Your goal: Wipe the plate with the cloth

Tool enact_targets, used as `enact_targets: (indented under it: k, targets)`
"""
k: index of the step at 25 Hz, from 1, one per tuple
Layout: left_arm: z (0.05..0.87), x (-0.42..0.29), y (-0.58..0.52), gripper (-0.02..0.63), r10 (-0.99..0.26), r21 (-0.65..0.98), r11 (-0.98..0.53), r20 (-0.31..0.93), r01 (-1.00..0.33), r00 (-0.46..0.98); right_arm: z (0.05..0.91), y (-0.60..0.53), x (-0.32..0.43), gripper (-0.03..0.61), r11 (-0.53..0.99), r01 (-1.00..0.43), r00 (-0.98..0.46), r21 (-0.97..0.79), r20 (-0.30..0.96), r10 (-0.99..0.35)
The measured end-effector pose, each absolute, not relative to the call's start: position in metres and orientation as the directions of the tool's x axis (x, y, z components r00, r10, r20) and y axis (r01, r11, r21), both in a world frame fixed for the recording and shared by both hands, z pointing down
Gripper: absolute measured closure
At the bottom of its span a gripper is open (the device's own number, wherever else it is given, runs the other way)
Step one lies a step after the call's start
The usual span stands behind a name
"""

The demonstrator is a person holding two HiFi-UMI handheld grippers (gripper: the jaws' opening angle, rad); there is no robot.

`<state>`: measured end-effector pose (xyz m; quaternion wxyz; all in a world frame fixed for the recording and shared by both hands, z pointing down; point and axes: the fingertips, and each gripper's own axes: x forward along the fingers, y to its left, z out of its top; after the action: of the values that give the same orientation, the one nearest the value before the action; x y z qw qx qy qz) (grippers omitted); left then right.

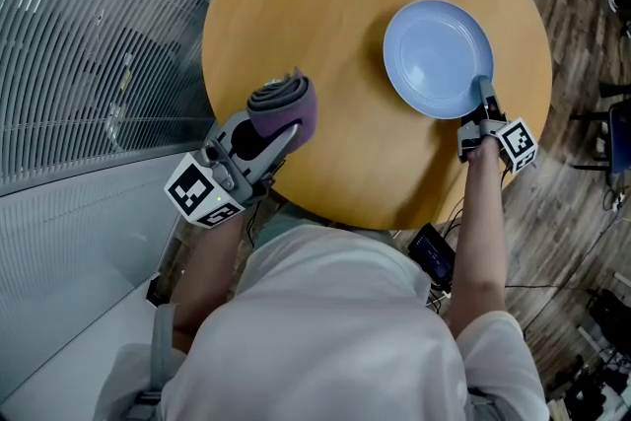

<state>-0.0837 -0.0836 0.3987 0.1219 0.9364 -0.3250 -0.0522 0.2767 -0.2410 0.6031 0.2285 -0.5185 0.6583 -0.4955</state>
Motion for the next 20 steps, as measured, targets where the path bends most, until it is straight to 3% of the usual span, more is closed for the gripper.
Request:
enact_targets:
  k: [20]
  targets:
    - [0.41,-0.091,-0.086,0.537,-0.647,0.253,-0.736,0.01,-0.628,0.763,0.649,-0.257,0.301,0.512,-0.195,-0.488,-0.169,-0.851,0.311,-0.935]
